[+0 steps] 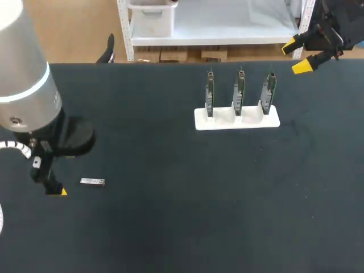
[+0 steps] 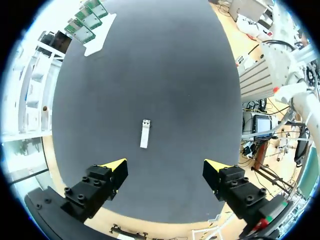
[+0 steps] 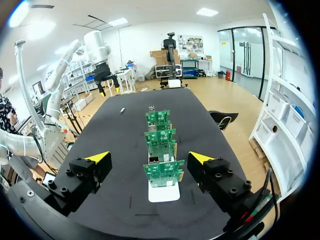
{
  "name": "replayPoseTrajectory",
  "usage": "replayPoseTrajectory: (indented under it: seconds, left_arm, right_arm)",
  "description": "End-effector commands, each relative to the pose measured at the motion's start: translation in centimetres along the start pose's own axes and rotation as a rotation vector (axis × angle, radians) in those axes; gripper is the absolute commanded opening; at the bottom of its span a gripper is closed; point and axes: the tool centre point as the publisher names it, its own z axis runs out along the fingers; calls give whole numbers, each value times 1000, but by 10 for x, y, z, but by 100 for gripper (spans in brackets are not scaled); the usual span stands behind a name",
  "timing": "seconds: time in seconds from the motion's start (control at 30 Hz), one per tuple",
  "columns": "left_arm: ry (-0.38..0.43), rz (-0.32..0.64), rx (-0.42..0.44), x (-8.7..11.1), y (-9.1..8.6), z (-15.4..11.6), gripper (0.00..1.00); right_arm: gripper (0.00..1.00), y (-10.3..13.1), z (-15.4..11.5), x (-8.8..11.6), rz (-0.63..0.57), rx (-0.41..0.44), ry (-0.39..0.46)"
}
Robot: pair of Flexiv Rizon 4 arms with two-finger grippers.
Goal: Pick up the optical module with the left hand, and insert it into the network port with the right hand.
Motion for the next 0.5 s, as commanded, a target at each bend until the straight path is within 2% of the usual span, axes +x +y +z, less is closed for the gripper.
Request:
replayPoseTrajectory:
  seconds: [0.03, 0.2, 0.5]
  left_arm:
    - [7, 5, 12, -4, 11, 18, 100]
    - [30, 24, 24, -11, 19, 40, 100]
    - [34, 51, 23, -20, 22, 57, 100]
  right_arm:
    - [100, 2, 0, 0, -2, 6, -1]
    - [100, 2, 0, 0, -2, 6, -1]
    - [100, 2, 0, 0, -2, 6, -1]
